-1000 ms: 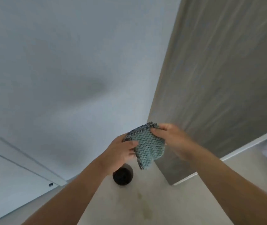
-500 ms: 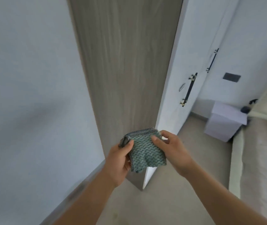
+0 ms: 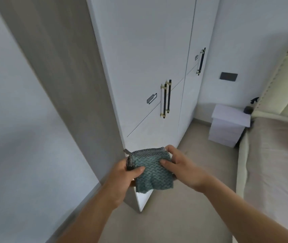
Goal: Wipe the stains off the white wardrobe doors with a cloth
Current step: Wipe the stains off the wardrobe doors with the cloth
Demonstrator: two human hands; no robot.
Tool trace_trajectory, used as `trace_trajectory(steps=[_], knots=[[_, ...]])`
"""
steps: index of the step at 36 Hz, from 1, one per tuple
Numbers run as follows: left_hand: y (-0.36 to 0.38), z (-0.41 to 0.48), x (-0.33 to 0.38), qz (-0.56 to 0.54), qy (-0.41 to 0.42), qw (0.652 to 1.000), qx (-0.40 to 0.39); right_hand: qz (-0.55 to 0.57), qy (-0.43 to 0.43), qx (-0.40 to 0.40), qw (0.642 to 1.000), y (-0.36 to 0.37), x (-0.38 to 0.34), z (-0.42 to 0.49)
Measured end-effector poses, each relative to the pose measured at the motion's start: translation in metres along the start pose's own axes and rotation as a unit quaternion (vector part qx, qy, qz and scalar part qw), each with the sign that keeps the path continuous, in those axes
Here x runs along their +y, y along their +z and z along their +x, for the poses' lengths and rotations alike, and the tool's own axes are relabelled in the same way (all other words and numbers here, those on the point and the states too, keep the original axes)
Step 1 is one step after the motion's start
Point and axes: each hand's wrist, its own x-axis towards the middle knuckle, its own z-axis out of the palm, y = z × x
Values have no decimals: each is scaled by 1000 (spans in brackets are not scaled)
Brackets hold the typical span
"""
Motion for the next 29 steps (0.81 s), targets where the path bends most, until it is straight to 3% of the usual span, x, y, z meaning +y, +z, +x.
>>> trace_trajectory(steps=[5,9,12,17,22,25,27,29], knots=[[20,64,2,-67,-7,998,14,48,7,38,998,-46,14,37],[39,140,-7,6,15,1000,20,75,36,122,989,-94,36,75],[64,191,-14,67,21,998,-8,-42,96,168,980,-128,50,96],[111,267,-12,259,69,958,-106,-256,123,103,953,-188,47,125],[149,326,-10,468,158,866,-83,-511,135,117,841,-235,37,161],[158,355,-16,493,172,849,-83,-567,121,44,813,-264,36,182],[162,367,-15,438,172,875,-111,-539,125,-6,833,-291,30,194],[172,382,-11,359,157,913,-118,-386,117,2,915,-324,30,210]])
